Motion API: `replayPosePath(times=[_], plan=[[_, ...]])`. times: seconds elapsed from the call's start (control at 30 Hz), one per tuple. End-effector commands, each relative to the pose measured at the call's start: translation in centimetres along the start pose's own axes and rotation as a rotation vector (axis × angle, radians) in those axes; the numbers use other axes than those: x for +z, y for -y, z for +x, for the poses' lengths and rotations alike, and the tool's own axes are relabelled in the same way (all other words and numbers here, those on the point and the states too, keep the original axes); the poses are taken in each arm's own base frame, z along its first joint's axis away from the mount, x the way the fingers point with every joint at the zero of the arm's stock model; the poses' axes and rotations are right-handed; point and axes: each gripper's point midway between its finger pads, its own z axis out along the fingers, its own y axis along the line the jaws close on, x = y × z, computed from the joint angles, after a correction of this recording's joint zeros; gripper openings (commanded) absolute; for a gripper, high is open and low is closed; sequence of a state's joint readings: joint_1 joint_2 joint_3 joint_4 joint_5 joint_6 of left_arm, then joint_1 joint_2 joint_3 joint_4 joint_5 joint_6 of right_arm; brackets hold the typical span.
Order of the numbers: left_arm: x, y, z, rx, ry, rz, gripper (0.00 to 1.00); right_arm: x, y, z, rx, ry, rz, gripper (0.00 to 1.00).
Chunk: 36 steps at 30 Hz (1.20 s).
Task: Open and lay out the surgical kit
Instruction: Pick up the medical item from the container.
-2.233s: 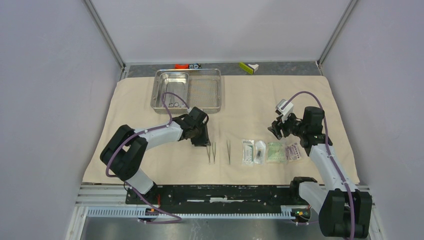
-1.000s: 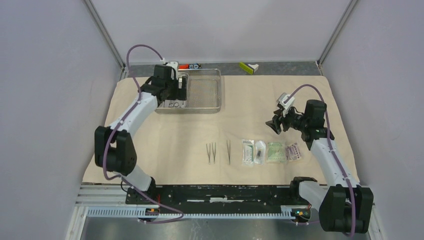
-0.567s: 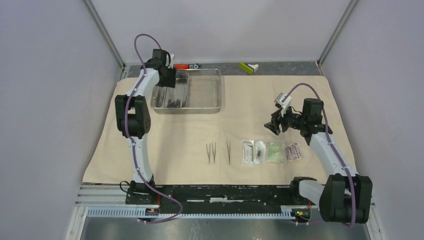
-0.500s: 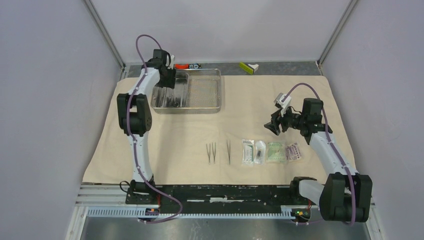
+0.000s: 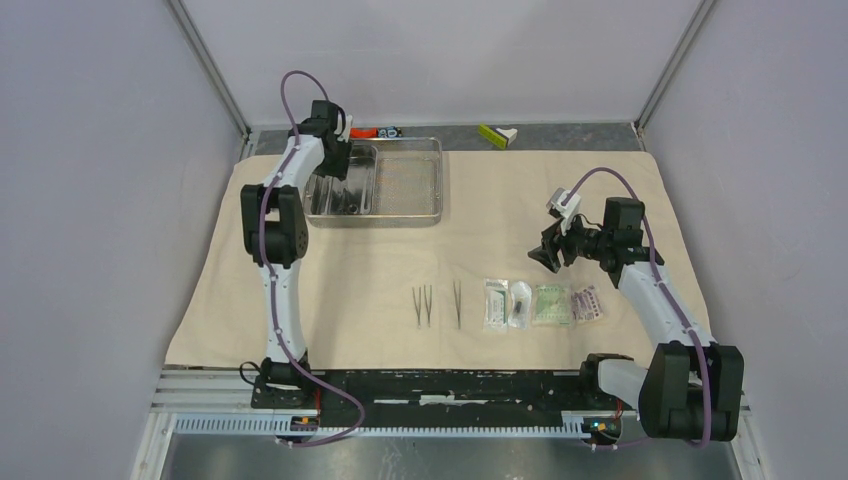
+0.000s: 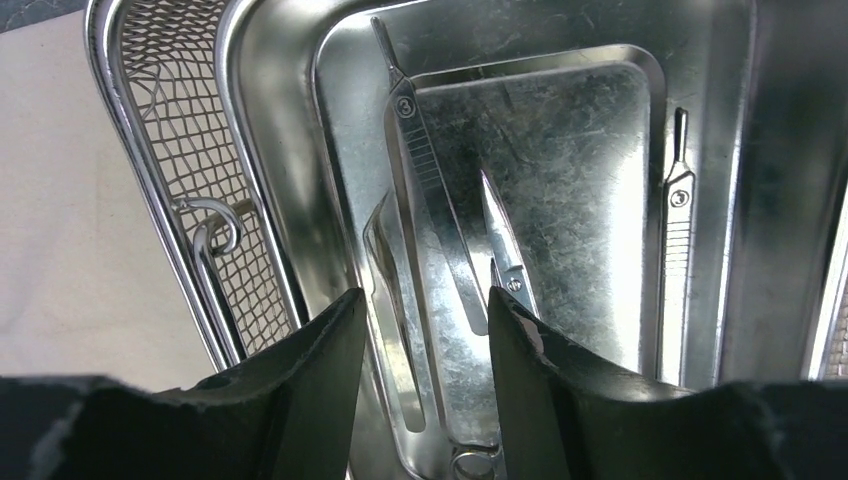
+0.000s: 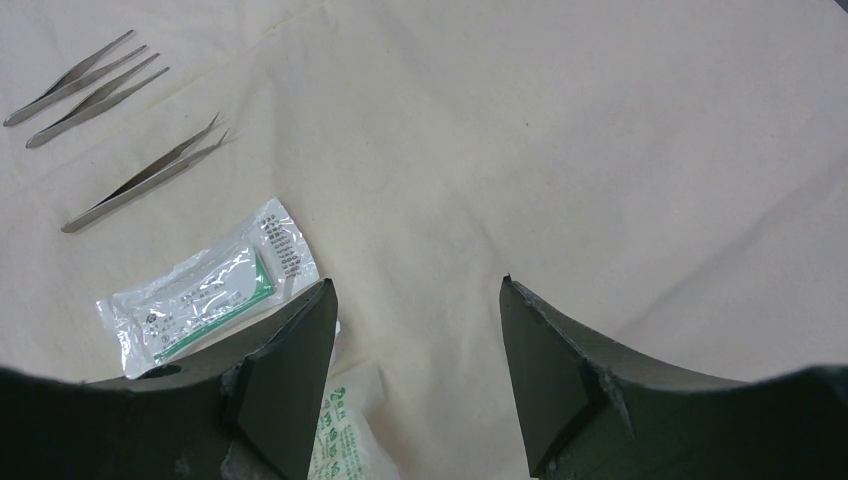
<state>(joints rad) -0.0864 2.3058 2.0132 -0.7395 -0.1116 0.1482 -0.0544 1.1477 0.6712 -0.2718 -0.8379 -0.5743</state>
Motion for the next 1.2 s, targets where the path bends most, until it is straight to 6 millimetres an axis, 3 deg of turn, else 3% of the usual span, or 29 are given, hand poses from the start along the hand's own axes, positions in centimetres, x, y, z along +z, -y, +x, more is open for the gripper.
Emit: replayPosePath(times=[0.0, 0.67, 0.97, 1.17], plan=[[0.5, -1.0, -0.5, 0.045, 0.005, -0.032, 0.54, -0.2, 0.7, -1.8, -0.044, 0.035, 0.000, 0.68], [2.4, -2.0, 1.2, 0.011, -0.049, -0.014, 0.48, -0.2, 0.2, -1.5, -0.046, 0.031, -0.014, 0.68], [2.8, -1.6, 2.3, -0.063, -0.086, 0.083, 0.32, -0.2, 0.2, -1.5, -0.046, 0.031, -0.015, 0.68], [2.3, -0.9, 1.5, -0.066, -0.061, 0.127, 0.25, -0.2, 0.3, -1.4, -0.045, 0.029, -0.014, 0.68]])
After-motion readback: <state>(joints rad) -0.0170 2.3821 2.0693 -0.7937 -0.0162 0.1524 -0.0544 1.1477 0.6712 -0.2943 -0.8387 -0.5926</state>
